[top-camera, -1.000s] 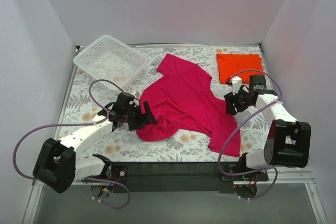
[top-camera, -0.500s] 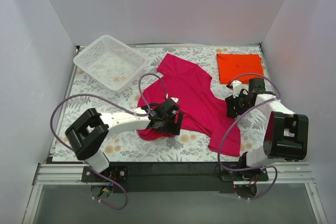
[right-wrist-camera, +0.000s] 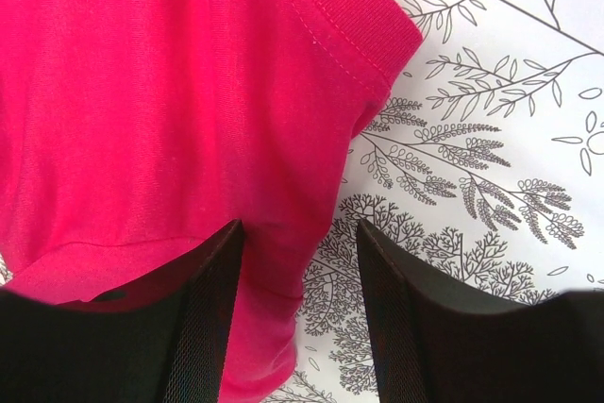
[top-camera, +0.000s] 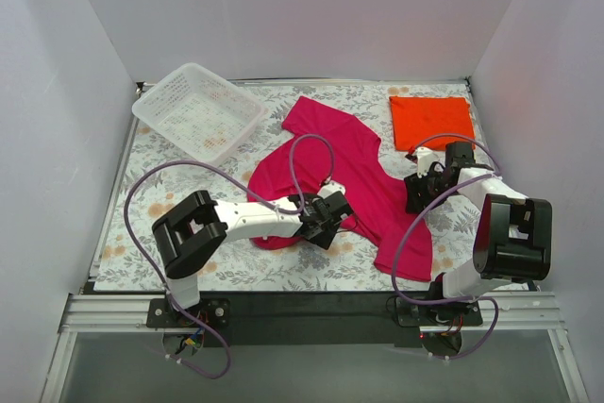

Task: Fold and stack the t-shirts
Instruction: Flatten the tshirt out

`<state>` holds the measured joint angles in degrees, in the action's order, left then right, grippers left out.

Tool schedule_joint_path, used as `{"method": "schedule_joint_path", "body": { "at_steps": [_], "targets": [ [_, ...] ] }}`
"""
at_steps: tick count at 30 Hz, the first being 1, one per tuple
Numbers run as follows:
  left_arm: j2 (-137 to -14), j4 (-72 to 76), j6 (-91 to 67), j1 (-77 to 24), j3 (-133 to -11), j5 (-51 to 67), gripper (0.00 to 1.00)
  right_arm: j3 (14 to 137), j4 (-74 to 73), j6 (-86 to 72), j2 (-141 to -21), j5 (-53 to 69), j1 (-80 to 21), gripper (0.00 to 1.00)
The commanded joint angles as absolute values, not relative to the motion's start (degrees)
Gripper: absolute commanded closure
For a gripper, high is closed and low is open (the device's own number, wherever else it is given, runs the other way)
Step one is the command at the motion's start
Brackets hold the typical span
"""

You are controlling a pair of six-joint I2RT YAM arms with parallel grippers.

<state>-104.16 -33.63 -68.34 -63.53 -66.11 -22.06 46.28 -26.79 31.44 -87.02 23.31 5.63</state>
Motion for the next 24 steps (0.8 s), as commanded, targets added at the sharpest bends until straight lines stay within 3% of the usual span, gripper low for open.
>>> {"method": "schedule_joint_path", "body": {
  "at_steps": [1,8,13,20,24],
  "targets": [
    [-99.2,-39.5,-66.1,-63.6,-68.0,-29.4,0.36,47.5,-26.2,30.9,-86.6,25.0,6.1,0.51],
    [-94.4,-31.6,-60.3,-63.7,-67.3,-19.3,0.37,47.7,-26.2,30.8,-86.8,25.5,6.6,0.51],
    [-99.5,-25.5,-57.6,-63.6,-68.8,-14.3,0.44,47.7,-26.3,30.8,-86.7,25.7,6.8,0.51],
    [-106.6,-26.0,-57.2,-63.6,-72.4,-17.6,0.48,47.6,-26.5,30.8,-87.1,26.3,7.1,0.53],
    [-109.1,-27.7,-56.9,-63.6,-73.2,-22.4,0.56,47.7,-26.5,30.7,-87.5,26.5,7.1,0.54]
  ]
}}
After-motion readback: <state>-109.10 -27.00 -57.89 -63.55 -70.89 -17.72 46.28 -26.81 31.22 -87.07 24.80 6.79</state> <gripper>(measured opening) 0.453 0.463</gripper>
